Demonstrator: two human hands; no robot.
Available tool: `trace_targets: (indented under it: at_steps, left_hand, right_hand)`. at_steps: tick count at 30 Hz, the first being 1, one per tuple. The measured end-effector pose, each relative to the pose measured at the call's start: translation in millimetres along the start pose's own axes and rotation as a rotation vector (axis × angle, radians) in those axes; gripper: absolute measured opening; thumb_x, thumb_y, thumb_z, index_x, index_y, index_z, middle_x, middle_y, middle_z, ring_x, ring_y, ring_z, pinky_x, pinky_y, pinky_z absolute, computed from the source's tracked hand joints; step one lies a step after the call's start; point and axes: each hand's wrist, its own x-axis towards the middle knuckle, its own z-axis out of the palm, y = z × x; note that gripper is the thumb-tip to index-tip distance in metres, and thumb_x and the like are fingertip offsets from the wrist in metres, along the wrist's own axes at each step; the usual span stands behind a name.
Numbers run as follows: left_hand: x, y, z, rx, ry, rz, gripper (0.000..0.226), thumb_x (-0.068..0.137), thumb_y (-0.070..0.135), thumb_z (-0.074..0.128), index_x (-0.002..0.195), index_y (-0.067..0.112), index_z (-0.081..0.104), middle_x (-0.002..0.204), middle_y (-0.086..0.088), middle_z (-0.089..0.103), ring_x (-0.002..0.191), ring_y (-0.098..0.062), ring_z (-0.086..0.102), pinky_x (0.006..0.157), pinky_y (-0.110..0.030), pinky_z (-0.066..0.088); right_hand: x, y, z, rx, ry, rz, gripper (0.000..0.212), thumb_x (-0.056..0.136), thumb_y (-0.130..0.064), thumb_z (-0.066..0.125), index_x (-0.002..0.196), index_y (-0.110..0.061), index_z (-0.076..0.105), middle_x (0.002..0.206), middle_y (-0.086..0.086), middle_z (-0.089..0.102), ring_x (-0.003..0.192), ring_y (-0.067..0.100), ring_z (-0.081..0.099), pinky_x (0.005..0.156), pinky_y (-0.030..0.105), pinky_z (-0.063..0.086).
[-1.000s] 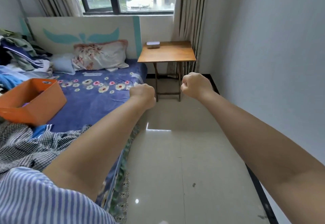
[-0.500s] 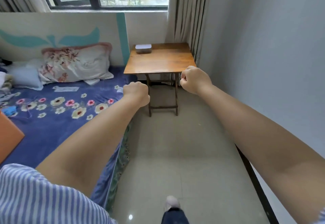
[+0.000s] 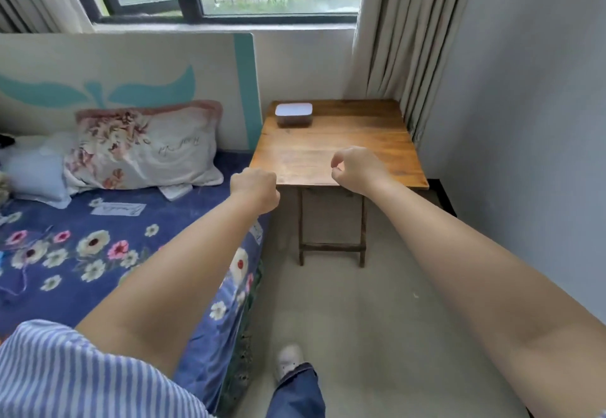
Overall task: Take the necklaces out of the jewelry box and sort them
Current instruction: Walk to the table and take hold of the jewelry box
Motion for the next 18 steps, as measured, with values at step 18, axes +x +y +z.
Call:
trace_targets:
  at_steps: [18]
  left_hand:
    - [367, -54, 112, -0.044, -0.226, 0.024, 0.021, 0.086, 0.019, 0.042, 0.089, 0.011, 0.061, 0.099, -0.01, 0.062, 0.075, -0.024, 0.047, 0.061, -0.032, 0.039]
  right_hand:
    - [372, 130, 109, 0.076, -0.17, 0.2, 0.023, 0.083, -0.014, 0.049, 0.097, -0.008, 0.067, 0.109, 0.012, 0.068, 0.099, 0.027, 0.059, 0.078, 0.034, 0.05]
